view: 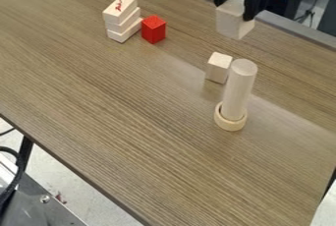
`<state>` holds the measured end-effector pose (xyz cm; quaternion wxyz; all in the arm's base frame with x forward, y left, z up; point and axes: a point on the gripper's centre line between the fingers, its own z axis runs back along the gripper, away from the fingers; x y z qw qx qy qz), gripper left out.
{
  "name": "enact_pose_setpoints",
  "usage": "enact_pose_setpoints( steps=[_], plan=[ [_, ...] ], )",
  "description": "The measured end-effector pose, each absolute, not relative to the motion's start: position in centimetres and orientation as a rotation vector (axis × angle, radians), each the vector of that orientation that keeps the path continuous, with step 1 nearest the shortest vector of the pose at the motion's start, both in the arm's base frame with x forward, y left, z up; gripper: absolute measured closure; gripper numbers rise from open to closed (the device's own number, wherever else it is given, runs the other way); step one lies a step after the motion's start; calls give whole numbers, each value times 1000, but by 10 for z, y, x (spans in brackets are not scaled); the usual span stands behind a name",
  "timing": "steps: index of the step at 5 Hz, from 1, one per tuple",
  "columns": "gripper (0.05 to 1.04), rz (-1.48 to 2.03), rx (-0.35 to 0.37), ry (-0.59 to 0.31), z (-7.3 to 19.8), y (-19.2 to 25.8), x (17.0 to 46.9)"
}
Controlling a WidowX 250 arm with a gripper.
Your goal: Move the cube from the red cube to the top of the cylinder
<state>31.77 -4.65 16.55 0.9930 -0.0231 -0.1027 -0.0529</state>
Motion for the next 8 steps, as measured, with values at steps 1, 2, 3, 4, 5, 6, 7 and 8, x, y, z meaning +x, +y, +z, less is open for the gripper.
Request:
enact_pose_setpoints(
  steps=[1,2,3,4,5,6,7,8],
  plan=[
    [545,-146,-19,-180,163,-54,312],
    [545,-183,11,-158,157,-62,306],
    [545,-202,23,-149,156,-67,303],
    [545,-203,37,-115,146,-69,303],
    [545,-198,40,-112,143,-70,309],
    [545,-198,43,-103,136,-70,313],
    [545,-197,44,-107,136,-70,313],
    [545,-195,43,-110,136,-71,315]
  ],
)
